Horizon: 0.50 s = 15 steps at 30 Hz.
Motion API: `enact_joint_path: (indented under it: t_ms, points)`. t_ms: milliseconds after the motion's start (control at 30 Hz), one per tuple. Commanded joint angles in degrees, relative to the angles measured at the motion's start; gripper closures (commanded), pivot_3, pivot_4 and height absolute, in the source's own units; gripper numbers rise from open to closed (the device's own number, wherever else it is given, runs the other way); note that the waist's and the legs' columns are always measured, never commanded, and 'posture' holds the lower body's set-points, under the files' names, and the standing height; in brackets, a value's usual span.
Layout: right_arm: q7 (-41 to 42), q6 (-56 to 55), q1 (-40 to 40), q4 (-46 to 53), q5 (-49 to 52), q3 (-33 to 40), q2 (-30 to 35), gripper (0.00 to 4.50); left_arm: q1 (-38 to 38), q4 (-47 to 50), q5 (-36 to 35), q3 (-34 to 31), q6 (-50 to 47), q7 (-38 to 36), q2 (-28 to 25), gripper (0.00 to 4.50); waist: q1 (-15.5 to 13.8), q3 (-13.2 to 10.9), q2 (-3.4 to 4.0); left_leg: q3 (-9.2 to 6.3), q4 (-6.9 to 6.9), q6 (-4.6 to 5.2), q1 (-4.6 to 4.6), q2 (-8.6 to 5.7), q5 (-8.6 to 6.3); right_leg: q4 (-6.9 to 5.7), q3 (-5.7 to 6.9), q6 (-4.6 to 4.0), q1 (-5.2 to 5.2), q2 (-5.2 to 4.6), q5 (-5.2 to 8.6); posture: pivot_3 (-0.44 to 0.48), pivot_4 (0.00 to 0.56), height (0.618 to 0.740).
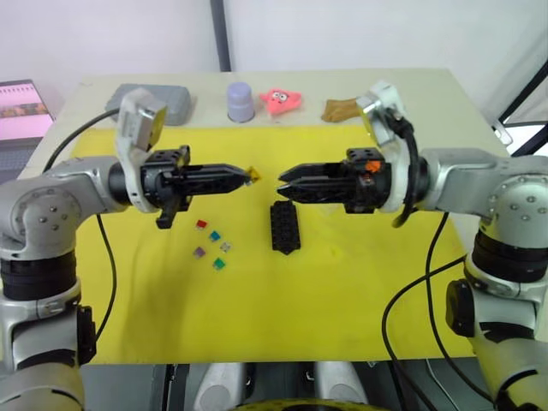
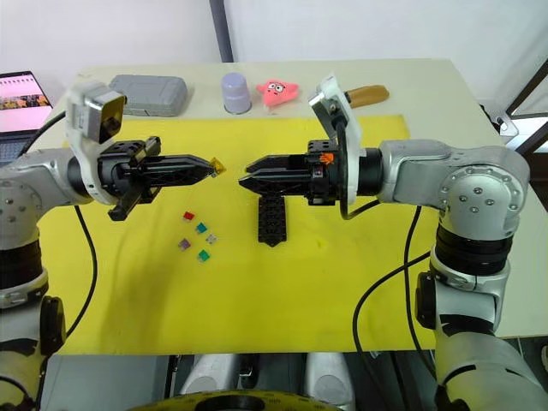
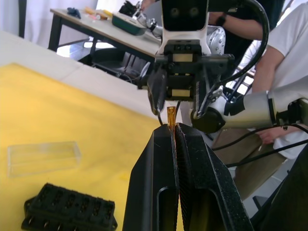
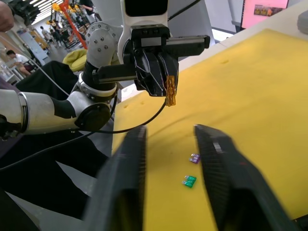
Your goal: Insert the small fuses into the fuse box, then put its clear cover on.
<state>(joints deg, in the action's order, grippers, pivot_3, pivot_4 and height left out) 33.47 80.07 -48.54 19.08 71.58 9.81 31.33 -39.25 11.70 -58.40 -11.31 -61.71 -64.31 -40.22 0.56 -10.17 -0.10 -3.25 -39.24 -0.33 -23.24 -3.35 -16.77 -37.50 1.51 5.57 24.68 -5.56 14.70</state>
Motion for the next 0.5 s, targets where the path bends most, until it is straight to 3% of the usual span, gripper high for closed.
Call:
enact_joint_path:
  t_ms: [33, 500]
  points:
    - [-2.67, 0.28, -2.2, -0.56, 4.64, 0.74, -0.57, 2.84, -1.92, -0.27, -0.38, 0.51, 2.12, -0.95, 0.15, 4.5, 0.1, 0.0, 0.0, 0.0, 0.0, 0.0, 0.0, 0.0, 0.0, 0.0, 0.0, 0.0, 0.0, 0.0, 0.0, 0.0, 0.15, 0.731]
    - [-8.69, -2.44, -3.7, -2.99, 10.57, -1.34, -0.85, 2.84, -1.5, 0.54, -1.3, 1.82, 2.28, -1.08, 0.52, 4.5, 0.2, 0.0, 0.0, 0.01, 0.0, 0.04, 0.0, 0.0, -0.01, 0.01, 0.0, 0.0, 0.0, 0.02, 0.0, 0.0, 0.15, 0.731]
